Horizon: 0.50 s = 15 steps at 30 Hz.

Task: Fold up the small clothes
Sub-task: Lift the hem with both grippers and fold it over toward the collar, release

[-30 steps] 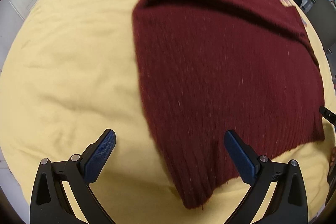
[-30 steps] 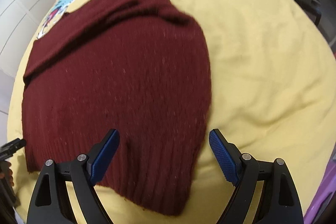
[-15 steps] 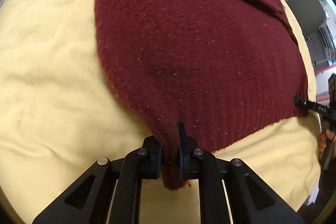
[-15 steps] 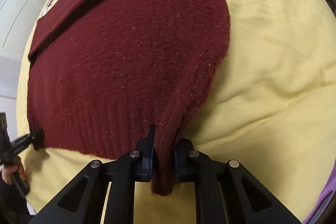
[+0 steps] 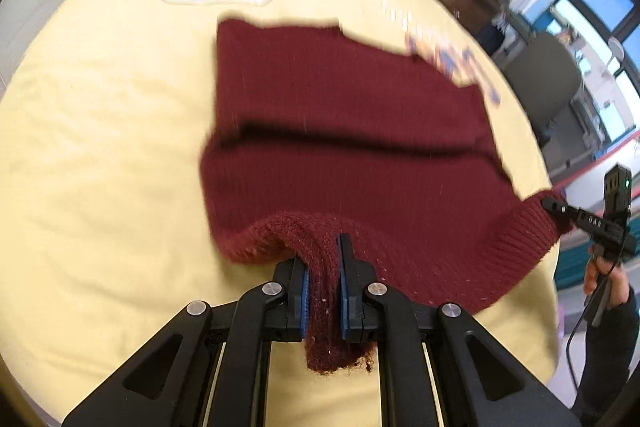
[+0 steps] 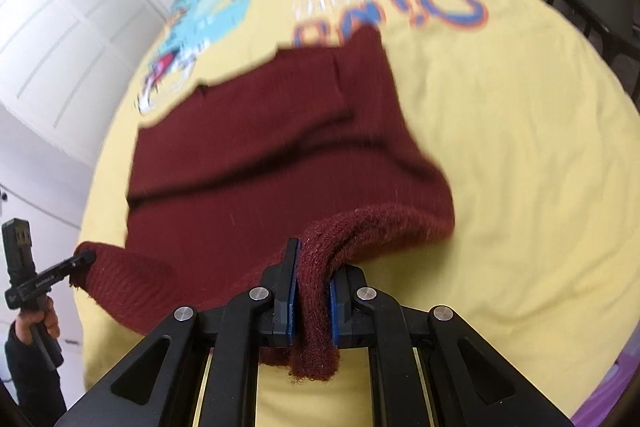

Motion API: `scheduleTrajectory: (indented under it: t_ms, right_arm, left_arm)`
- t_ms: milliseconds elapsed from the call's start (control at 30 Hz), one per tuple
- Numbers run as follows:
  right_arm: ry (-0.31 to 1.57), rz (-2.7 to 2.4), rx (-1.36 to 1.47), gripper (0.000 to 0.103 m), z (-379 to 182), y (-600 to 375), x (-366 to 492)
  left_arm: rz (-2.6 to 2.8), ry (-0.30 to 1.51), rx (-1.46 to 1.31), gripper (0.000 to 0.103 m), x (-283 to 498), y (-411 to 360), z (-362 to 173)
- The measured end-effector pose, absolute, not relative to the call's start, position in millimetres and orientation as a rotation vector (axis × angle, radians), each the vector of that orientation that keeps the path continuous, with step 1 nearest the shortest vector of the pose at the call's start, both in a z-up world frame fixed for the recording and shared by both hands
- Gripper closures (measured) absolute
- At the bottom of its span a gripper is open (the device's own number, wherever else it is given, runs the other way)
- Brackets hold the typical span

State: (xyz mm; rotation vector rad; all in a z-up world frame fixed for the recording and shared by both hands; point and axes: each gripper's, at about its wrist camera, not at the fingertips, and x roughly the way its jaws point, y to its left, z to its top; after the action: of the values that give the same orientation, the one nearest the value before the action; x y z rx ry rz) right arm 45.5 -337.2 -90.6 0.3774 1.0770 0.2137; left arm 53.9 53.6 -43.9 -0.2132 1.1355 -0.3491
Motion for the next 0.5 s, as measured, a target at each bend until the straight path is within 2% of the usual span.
scheduleTrajectory:
  t_ms: [267, 500]
  right_arm:
    - [0.946, 0.194, 0.406, 0.091, -37.2, -336.3, 127.5]
    - [0.977, 0.152, 0.377, 0.091, -39.7, -327.1, 202.6]
  left_arm:
    - [-0.302, 1.018, -0.223, 0.094, 128.7, 81.5, 8.0]
    - [-0.242, 1.041, -0.192, 0.094, 201.3, 81.2, -3.1]
